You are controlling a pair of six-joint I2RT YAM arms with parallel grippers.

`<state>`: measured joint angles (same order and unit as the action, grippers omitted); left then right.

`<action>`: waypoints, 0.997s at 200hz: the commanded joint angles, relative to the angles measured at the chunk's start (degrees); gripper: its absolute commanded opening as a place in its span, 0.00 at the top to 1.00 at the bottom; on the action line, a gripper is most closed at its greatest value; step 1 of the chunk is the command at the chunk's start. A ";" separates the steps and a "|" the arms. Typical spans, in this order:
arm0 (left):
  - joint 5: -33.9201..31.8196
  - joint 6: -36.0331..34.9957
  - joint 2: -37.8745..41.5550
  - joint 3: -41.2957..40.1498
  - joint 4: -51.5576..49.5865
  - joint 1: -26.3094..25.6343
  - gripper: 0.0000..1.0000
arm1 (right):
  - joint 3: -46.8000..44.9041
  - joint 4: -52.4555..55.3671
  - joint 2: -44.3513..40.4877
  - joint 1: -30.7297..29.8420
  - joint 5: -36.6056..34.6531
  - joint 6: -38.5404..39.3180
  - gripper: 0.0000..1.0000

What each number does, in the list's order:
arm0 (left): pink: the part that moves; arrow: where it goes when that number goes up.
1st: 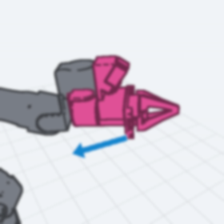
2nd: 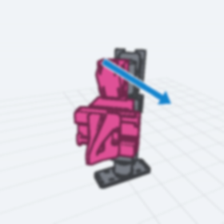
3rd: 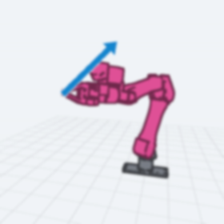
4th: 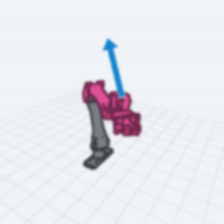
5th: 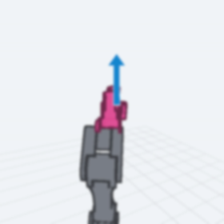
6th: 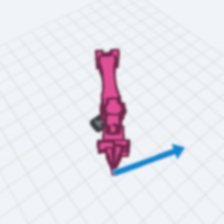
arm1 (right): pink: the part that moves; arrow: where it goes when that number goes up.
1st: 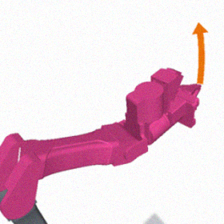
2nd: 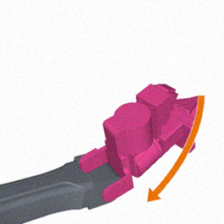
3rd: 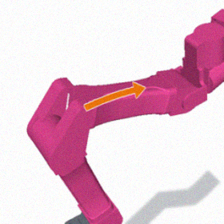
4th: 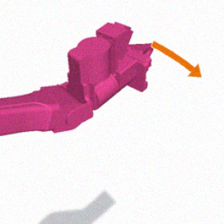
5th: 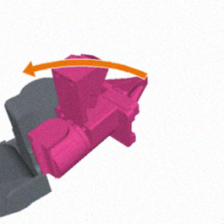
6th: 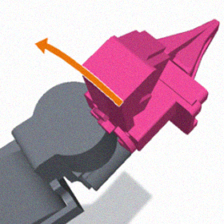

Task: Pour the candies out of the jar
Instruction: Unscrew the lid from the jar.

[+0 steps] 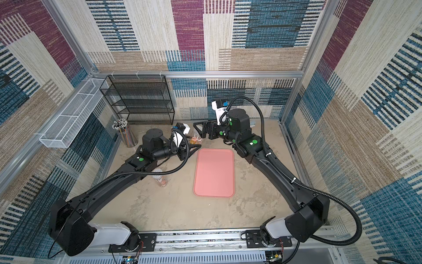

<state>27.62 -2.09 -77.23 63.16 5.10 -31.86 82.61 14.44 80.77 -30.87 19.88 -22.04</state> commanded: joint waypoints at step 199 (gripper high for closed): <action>-8.39 -3.36 0.58 -0.46 0.29 -1.98 1.00 | -0.96 -3.23 0.94 -1.71 0.60 -1.74 0.55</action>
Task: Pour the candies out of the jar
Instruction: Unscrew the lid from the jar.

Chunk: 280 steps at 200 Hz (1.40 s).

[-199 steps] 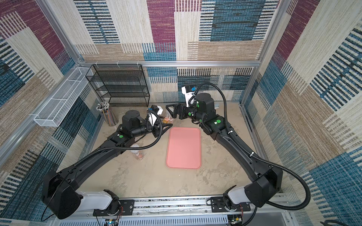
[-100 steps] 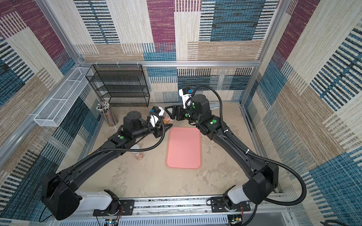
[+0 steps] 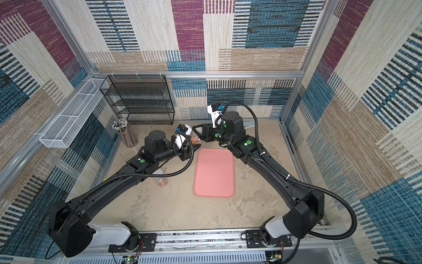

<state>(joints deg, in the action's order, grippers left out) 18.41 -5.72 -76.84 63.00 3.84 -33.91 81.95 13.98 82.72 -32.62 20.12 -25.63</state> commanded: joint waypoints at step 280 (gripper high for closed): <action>34.51 8.58 -0.86 -0.33 7.77 7.11 1.00 | -5.05 -13.10 -5.97 6.67 25.98 14.38 0.13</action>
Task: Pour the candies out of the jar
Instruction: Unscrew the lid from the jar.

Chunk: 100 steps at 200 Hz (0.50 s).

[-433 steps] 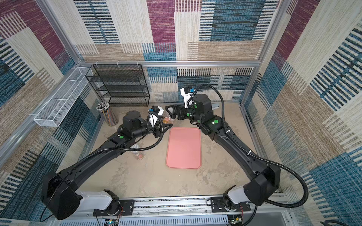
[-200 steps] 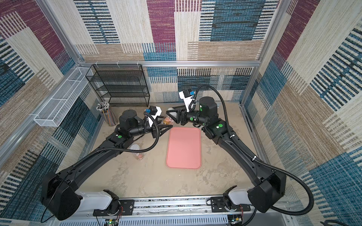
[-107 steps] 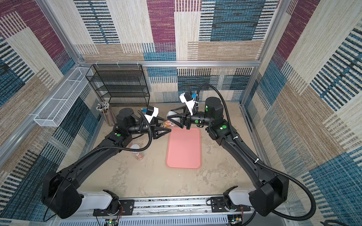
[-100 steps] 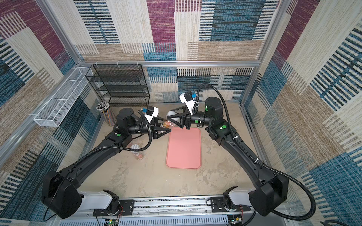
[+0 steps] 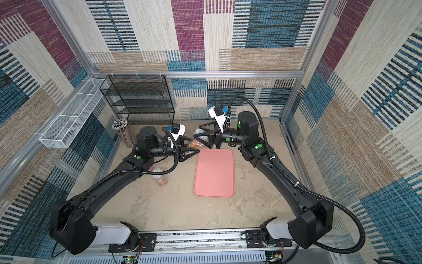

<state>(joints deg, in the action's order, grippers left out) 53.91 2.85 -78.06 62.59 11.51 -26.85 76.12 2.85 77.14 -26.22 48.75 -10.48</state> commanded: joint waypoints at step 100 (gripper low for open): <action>-17.00 -4.44 0.78 0.78 -4.46 -2.22 1.00 | 5.47 6.28 0.85 0.08 -20.06 -11.42 0.08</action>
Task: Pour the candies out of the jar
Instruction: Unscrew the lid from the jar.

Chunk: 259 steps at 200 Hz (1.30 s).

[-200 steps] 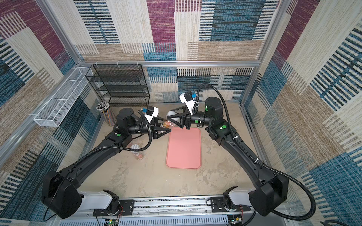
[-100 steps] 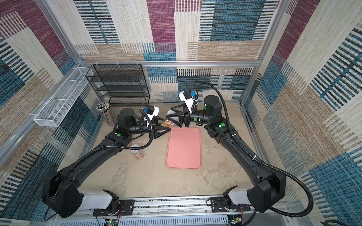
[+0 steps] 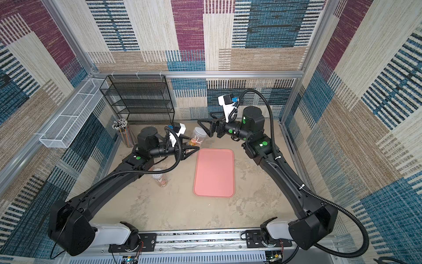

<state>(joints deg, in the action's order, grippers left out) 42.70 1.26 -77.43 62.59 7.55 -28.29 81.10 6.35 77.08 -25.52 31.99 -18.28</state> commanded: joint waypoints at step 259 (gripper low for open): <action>-13.07 -5.65 0.97 0.43 -0.63 -3.40 1.00 | -1.92 -0.31 3.74 -4.15 0.40 -5.20 0.62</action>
<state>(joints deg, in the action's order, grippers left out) 22.70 -5.91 -76.90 62.89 3.81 -33.21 79.75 11.33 82.24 -29.91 26.63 -27.20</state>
